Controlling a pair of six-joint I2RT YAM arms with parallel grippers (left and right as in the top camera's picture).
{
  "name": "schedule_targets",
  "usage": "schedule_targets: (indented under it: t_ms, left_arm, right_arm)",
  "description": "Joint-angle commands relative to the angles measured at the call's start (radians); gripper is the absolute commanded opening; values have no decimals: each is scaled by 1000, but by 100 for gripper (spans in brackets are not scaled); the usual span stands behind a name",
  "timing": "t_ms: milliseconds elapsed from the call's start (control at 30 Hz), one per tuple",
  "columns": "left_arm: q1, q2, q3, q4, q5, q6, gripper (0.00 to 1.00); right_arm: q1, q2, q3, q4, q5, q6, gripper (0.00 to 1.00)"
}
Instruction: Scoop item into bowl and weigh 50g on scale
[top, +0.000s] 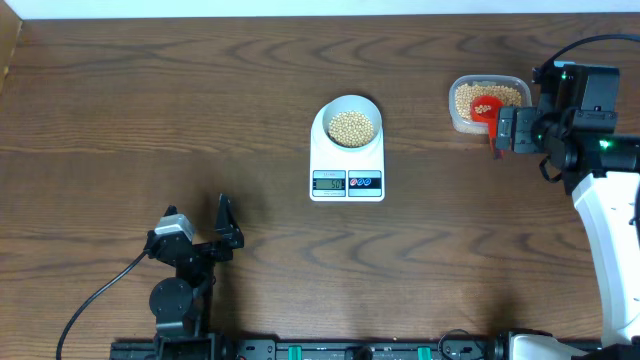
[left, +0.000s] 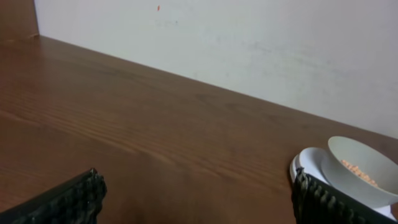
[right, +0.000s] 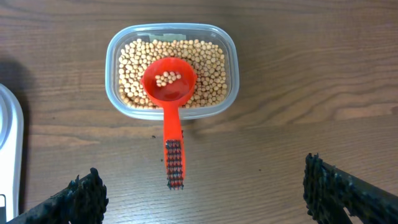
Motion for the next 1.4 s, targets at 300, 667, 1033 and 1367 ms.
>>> schedule_targets:
  t_ms: [300, 667, 1033, 1367]
  left_arm:
    - [2, -9, -4, -60, -17, 141, 98]
    - [2, -5, -4, -58, -17, 140, 98]
    - [2, -5, -4, -58, -17, 140, 98]
    - [2, -5, -4, -58, -18, 140, 98]
  right_arm:
    - [7, -13, 19, -2, 8, -15, 99]
    - [7, -13, 19, -2, 8, -15, 99]
    - [7, -13, 19, -2, 8, -15, 99]
    - [7, -13, 19, -2, 8, -15, 99]
